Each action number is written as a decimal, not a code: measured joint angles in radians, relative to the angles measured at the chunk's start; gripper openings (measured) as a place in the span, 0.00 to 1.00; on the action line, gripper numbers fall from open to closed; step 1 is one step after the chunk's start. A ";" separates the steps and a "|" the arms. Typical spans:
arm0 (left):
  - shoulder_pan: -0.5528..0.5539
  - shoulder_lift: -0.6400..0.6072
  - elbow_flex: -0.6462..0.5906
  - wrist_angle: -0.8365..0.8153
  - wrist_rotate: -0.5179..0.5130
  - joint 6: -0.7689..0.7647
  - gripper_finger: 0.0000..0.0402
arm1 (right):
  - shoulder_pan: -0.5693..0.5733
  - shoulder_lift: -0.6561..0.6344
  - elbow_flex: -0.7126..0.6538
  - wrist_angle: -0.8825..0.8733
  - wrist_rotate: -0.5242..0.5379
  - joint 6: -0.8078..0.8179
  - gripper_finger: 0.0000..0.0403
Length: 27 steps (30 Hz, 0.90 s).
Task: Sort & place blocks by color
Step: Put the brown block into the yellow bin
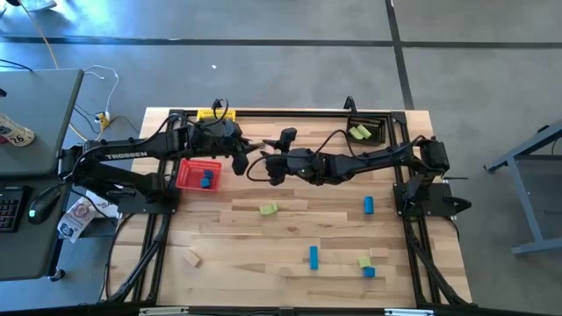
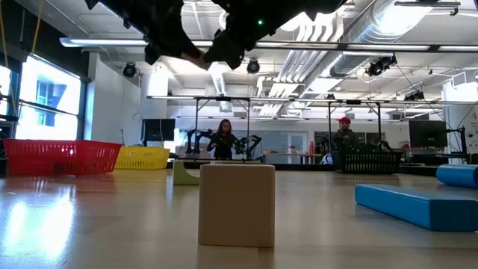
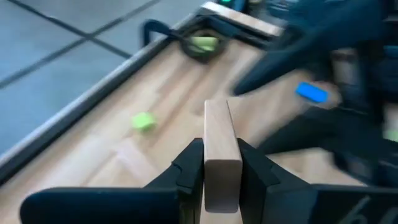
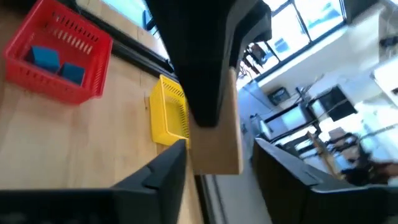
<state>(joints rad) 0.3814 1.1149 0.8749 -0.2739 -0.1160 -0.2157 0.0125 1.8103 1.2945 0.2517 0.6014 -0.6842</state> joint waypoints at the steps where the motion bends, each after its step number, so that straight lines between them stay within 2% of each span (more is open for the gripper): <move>1: 0.007 0.000 0.000 -0.005 -0.021 0.010 0.12 | -0.001 0.000 0.000 -0.005 0.003 0.027 0.47; 6: 0.039 0.000 0.000 -0.100 -0.165 0.047 0.12 | -0.001 0.000 0.000 -0.078 -0.019 0.142 0.54; 9: 0.074 0.000 0.000 -0.173 -0.253 0.051 0.12 | -0.001 0.000 0.000 -0.139 -0.110 0.200 0.55; 11: 0.101 0.000 0.000 -0.212 -0.282 0.053 0.12 | -0.001 0.000 0.000 -0.170 -0.208 0.250 0.55; 16: 0.185 0.000 0.000 -0.264 -0.319 0.061 0.12 | -0.006 0.000 0.000 -0.229 -0.470 0.346 0.55; 21: 0.275 0.000 0.000 -0.265 -0.315 0.073 0.12 | -0.019 0.001 0.000 -0.258 -0.671 0.412 0.55; 24: 0.332 0.000 -0.001 -0.273 -0.315 0.072 0.12 | -0.020 0.017 0.000 -0.263 -0.759 0.425 0.55; 27: 0.386 0.000 -0.018 -0.272 -0.302 0.071 0.12 | -0.018 0.048 0.000 -0.271 -0.787 0.415 0.55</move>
<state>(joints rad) 0.7673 1.1146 0.8568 -0.5458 -0.4175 -0.1442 -0.0055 1.8586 1.2945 -0.0189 -0.1852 -0.2691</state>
